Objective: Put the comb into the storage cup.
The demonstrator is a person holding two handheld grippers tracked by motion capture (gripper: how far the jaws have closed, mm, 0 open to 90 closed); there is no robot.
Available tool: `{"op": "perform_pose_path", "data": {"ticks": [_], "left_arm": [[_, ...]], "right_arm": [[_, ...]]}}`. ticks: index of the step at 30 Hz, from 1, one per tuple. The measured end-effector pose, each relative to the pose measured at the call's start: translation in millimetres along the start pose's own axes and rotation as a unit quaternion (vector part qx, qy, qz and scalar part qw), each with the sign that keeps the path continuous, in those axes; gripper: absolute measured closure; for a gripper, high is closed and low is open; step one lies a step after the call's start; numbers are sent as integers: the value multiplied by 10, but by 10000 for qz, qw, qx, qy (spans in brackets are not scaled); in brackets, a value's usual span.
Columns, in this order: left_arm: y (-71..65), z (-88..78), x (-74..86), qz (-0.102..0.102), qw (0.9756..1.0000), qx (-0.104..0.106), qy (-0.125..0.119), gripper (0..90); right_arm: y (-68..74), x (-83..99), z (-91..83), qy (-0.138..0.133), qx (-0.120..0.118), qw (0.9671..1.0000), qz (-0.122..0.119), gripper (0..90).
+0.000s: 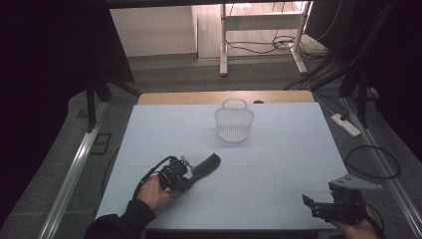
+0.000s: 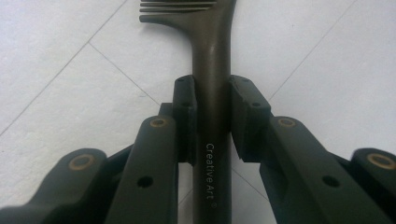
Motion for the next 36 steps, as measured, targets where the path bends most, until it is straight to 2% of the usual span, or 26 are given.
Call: {"op": "perform_pose_path", "data": {"ticks": [1, 3, 4, 5, 9, 12, 15, 16, 17, 18, 23, 25, 27, 28, 29, 30, 31, 32, 33, 34, 35, 36], "left_arm": [[-2, -22, -10, -30, 9999, 47, -96, 733], [-1, -34, -17, 0, 9999, 37, -150, 732], [-5, -60, -32, 50, 9996, 21, -265, 732], [-5, -60, -32, 50, 9996, 21, -265, 732], [-42, -127, -82, 99, 9983, 80, -578, 731], [-57, -154, -99, 144, 9976, 80, -679, 731], [-78, -223, -135, 166, 9953, 88, -945, 731], [-78, -223, -135, 166, 9953, 88, -945, 731], [-85, -254, -150, 153, 9941, 139, -1067, 731], [-85, -254, -150, 153, 9941, 139, -1067, 731], [-119, -325, -190, 192, 9904, 199, -1356, 731], [-126, -337, -198, 214, 9898, 185, -1398, 731], [-153, -375, -217, 239, 9876, 217, -1536, 731], [-153, -375, -217, 239, 9876, 217, -1536, 731], [-173, -404, -233, 263, 9855, 215, -1664, 731], [-173, -404, -233, 263, 9855, 215, -1664, 731], [-183, -421, -242, 260, 9843, 245, -1729, 731], [-204, -454, -263, 252, 9812, 284, -1890, 730], [-216, -467, -275, 234, 9796, 318, -1971, 731], [-216, -467, -275, 234, 9796, 318, -1971, 731], [-231, -494, -293, 236, 9766, 375, -2104, 731], [-231, -494, -293, 236, 9766, 375, -2104, 730]], "right_arm": [[0, 0, -1, -2, 1, 10000, 2, 47], [0, -1, 0, -11, 0, 10000, -1, 47], [0, -1, 0, -2, -2, 10000, -2, 47], [0, -1, 1, -2, -1, 10000, -2, 47], [0, -1, 1, -9, 4, 10000, -1, 48], [0, -1, 2, -7, 4, 10000, 0, 47], [3, -2, 1, -13, 5, 10000, -8, 47], [3, -2, 1, -13, 5, 10000, -8, 47], [4, -3, 1, -17, -1, 10000, -9, 47], [4, -3, 1, -17, -1, 10000, -9, 47], [4, -4, 0, -14, -38, 10000, 1, 48], [3, -4, 1, -11, -45, 10000, 3, 49], [4, -5, 0, -13, -56, 10000, 7, 49], [4, -5, 0, -13, -56, 10000, 7, 49], [6, -6, -1, -23, -55, 10000, 6, 49], [6, -6, -1, -23, -55, 10000, 6, 49], [6, -7, -1, -24, -53, 10000, 6, 49], [6, -7, 0, -22, -52, 10000, 4, 49], [6, -6, 0, -20, -51, 10000, 3, 49], [6, -6, 0, -20, -51, 10000, 3, 49], [5, -6, 0, -22, -53, 10000, 4, 49], [5, -6, 0, -22, -53, 10000, 4, 49]]}}
Point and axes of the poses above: each handheld gripper's, and its own axes: z roughly forward along the jaws, x roughly out of its underside, y roughly to its left, the point moved 6 cm from there along z, roughly forward along the jaws, and after that the axes turned 15 degrees about -y, right-handed, at the moved point
